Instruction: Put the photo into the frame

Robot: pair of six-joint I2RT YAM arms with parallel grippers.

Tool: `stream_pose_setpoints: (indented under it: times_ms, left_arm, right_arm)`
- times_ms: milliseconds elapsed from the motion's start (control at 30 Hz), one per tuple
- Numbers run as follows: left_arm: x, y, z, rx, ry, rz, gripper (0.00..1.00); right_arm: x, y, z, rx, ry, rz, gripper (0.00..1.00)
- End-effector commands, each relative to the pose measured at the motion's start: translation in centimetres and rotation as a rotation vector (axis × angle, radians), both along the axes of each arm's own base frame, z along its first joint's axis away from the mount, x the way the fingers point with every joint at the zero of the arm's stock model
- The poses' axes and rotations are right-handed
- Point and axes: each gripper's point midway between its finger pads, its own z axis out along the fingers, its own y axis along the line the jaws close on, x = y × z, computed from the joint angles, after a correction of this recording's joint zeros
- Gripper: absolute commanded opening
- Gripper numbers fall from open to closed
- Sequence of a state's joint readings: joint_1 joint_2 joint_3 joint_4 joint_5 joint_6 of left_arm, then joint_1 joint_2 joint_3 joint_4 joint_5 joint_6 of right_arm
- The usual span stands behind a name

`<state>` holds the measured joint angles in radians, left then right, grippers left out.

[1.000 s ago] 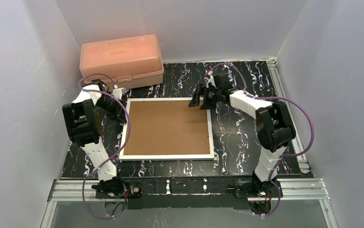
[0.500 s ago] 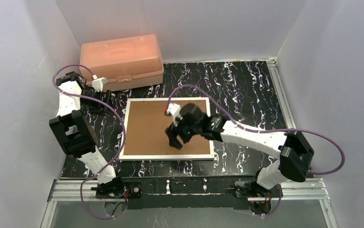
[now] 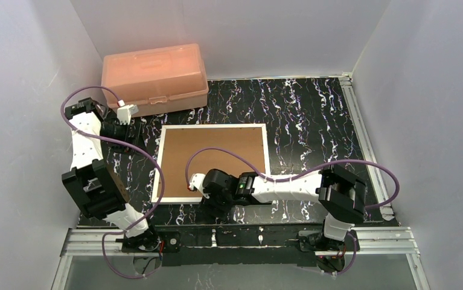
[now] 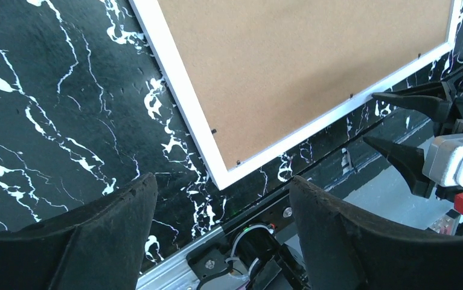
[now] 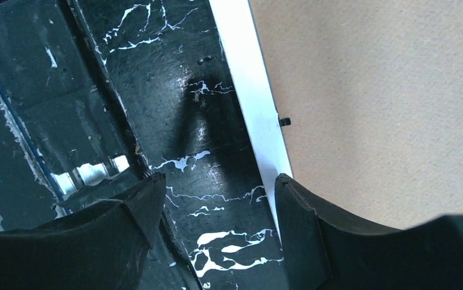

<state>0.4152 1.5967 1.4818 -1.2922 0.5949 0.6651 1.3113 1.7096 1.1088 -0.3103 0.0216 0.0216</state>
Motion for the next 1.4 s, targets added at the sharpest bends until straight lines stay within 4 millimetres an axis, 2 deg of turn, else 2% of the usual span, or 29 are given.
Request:
stream_pose_setpoints:
  times_ms: [0, 200, 300, 467, 633, 700, 833, 967, 1167, 1367]
  left_arm:
    - [-1.8, -1.1, 1.2, -0.017, -0.017, -0.023, 0.79]
    - [-2.1, -1.0, 1.5, 0.009, -0.039, -0.034, 0.80]
    - [-2.2, -0.9, 1.7, 0.023, -0.057, -0.047, 0.90]
    - [-2.4, -1.0, 2.0, 0.032, -0.073, -0.056, 0.90]
    - [-2.5, -1.1, 2.4, 0.038, -0.100, -0.067, 0.90]
    - [-2.5, -1.2, 2.7, 0.042, -0.126, -0.084, 0.90]
    - [-2.9, -1.9, 4.0, 0.057, -0.245, -0.160, 0.91]
    - [-4.3, -3.9, 5.3, 0.060, -0.442, -0.300, 0.91]
    - [-6.7, -6.0, 5.5, 0.093, -0.634, -0.454, 0.95]
    - [-9.1, -7.6, 4.7, 0.138, -0.780, -0.620, 0.96]
  right_arm:
    - [1.3, 1.5, 0.7, 0.048, -0.087, -0.016, 0.72]
    - [1.9, 1.4, -0.3, 0.022, -0.146, -0.018, 0.63]
    - [2.1, 1.1, -0.8, 0.006, -0.166, -0.011, 0.60]
    - [2.4, 0.7, -1.5, -0.019, -0.185, -0.005, 0.56]
    - [2.7, 0.4, -1.7, -0.029, -0.204, -0.016, 0.40]
    - [2.7, 0.4, -1.3, -0.023, -0.211, -0.025, 0.30]
    - [3.1, 1.0, 0.1, 0.009, -0.226, -0.046, 0.11]
    - [3.5, 2.3, 2.7, 0.065, -0.243, -0.060, 0.01]
    - [4.6, 3.5, 7.4, 0.162, -0.250, -0.100, 0.01]
    - [7.0, 3.0, 12.3, 0.326, -0.155, -0.190, 0.01]
